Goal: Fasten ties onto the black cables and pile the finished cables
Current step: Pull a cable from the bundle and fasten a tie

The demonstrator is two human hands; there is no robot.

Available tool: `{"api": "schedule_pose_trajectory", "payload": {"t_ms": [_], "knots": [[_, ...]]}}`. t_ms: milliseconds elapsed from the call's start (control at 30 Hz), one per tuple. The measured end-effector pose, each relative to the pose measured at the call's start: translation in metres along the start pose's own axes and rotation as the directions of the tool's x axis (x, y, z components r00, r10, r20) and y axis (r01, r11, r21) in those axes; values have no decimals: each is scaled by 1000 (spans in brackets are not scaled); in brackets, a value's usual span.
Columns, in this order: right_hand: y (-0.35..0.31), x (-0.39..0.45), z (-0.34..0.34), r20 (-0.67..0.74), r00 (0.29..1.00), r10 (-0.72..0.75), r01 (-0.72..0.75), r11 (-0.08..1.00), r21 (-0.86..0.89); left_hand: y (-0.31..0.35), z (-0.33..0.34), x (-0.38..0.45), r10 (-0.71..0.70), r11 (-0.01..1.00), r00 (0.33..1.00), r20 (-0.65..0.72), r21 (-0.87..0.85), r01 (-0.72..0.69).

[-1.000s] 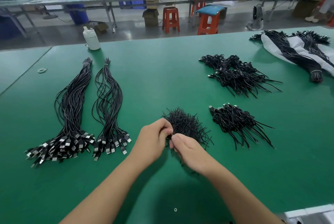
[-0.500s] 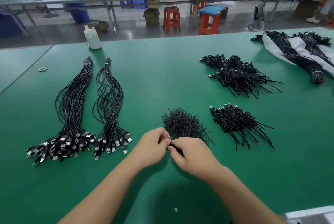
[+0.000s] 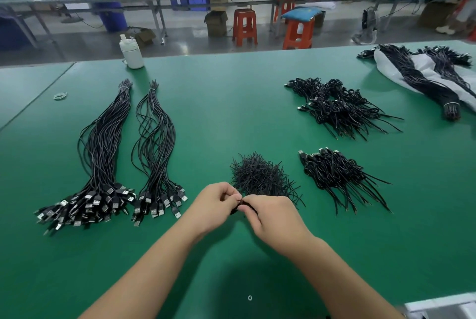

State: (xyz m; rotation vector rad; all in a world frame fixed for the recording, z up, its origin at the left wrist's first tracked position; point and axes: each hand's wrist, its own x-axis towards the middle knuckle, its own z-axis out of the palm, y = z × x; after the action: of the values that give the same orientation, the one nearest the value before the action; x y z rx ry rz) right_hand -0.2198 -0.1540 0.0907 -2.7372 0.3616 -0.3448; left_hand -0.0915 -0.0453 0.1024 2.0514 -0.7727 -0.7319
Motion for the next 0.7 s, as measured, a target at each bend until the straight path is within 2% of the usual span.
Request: {"api": "schedule_pose_trajectory", "payload": {"t_ms": [133, 300, 400, 533, 600, 700], "knots": [[-1, 2, 4, 74, 996, 41, -36, 998, -59, -1, 2, -1, 33, 993, 998, -52, 112, -27], [-4, 3, 5, 53, 997, 53, -58, 993, 103, -1, 4, -4, 81, 988, 986, -146, 144, -60], [-2, 1, 3, -1, 1000, 31, -31, 990, 139, 1, 6, -4, 88, 990, 982, -167, 126, -68], [0, -2, 0, -39, 998, 39, -35, 994, 101, 0, 4, -3, 16, 1000, 969, -246, -6, -18], [0, -2, 1, -41, 998, 48, -45, 997, 69, 0, 2, -3, 12, 1000, 961, -277, 5, -11], [-1, -1, 2, -45, 997, 59, -57, 998, 29, 1, 3, -5, 57, 996, 969, -239, 80, -39]]}}
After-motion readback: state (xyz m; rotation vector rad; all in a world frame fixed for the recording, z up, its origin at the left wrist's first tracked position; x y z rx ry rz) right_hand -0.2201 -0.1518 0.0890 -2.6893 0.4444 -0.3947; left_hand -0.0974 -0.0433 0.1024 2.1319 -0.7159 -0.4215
